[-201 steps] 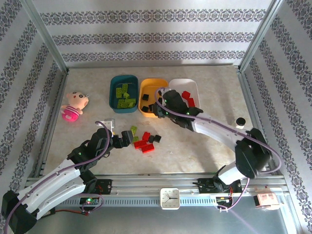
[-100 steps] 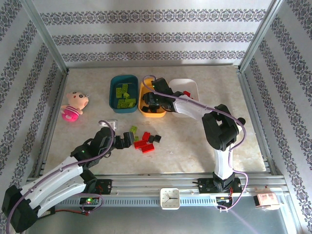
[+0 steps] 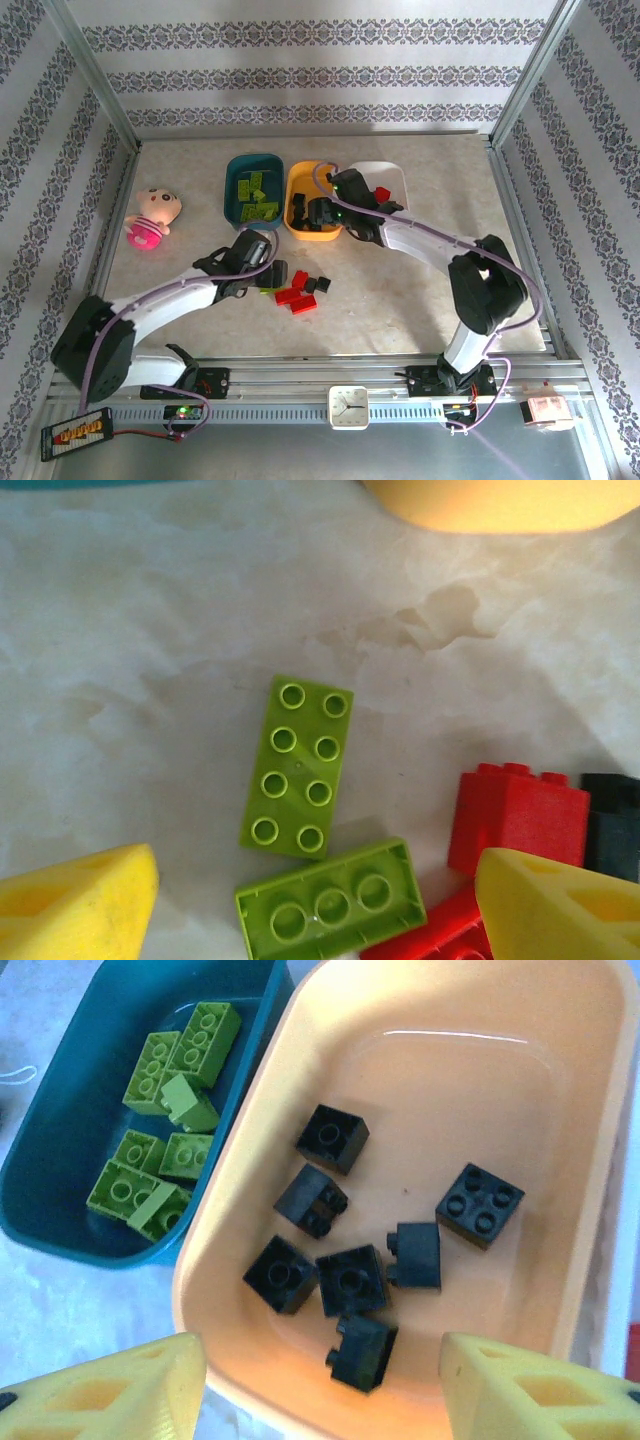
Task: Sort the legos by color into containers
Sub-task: Place the lego in the container, then pick up the lego from the center of the table.
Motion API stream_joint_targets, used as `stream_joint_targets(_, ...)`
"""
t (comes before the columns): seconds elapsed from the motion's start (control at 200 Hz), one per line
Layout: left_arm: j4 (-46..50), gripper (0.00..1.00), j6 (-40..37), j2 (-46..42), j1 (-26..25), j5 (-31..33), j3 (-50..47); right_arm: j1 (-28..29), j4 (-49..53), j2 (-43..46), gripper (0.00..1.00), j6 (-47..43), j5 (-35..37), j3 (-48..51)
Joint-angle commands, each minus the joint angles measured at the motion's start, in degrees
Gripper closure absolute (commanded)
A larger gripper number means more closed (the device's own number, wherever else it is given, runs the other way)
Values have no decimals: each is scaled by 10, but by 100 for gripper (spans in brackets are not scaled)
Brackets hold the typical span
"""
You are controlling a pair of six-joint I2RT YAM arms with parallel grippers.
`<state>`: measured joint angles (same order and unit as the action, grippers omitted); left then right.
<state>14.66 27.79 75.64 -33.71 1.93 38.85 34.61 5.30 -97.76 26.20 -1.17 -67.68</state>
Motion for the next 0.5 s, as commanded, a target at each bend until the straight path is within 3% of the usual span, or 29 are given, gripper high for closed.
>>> stream_joint_targets(0.0, -20, 21, -35, 51, 4, 13, 26, -2, -29, 43, 37, 13, -9, 41)
stream_joint_targets(0.25, -19, 30, -56, 146, 4, 55, 78, 4, -54, 118, 37, 27, -11, 110)
stream_joint_targets(0.495, -13, 47, -60, 199, 4, 65, 91, 10, -54, 170, 37, 24, 7, 142)
